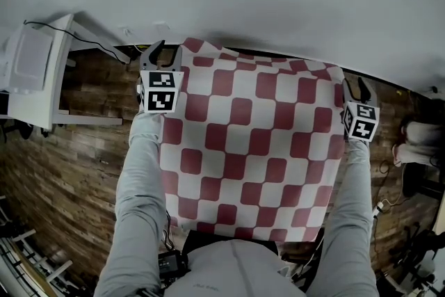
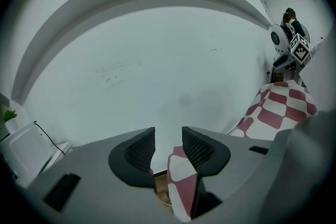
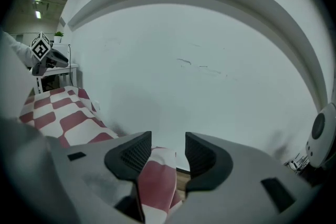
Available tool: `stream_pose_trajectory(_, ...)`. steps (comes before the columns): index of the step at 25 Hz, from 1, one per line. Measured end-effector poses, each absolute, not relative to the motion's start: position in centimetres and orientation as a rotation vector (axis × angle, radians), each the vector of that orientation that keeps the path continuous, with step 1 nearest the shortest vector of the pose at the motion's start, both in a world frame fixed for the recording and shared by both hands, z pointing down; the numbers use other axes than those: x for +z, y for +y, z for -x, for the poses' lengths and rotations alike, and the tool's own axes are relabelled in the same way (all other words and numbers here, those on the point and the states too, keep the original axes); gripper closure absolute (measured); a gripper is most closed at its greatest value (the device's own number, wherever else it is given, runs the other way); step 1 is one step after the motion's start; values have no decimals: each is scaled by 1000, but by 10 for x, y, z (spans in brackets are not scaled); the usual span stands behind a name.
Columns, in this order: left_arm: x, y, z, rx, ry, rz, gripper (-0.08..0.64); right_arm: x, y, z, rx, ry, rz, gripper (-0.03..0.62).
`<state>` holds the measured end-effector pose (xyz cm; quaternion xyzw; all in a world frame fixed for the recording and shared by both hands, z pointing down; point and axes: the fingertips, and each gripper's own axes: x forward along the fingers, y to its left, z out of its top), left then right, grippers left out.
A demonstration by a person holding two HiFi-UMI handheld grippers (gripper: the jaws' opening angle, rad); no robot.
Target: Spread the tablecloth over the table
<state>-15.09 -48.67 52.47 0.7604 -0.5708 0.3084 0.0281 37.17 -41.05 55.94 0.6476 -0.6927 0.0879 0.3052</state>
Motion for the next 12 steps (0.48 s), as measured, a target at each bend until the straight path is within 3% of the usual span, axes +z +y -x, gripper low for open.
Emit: stream_pose_trajectory(12, 525, -392, 151, 972, -1686, -2323, 394, 538, -303, -331, 271, -1875, -1669, 410)
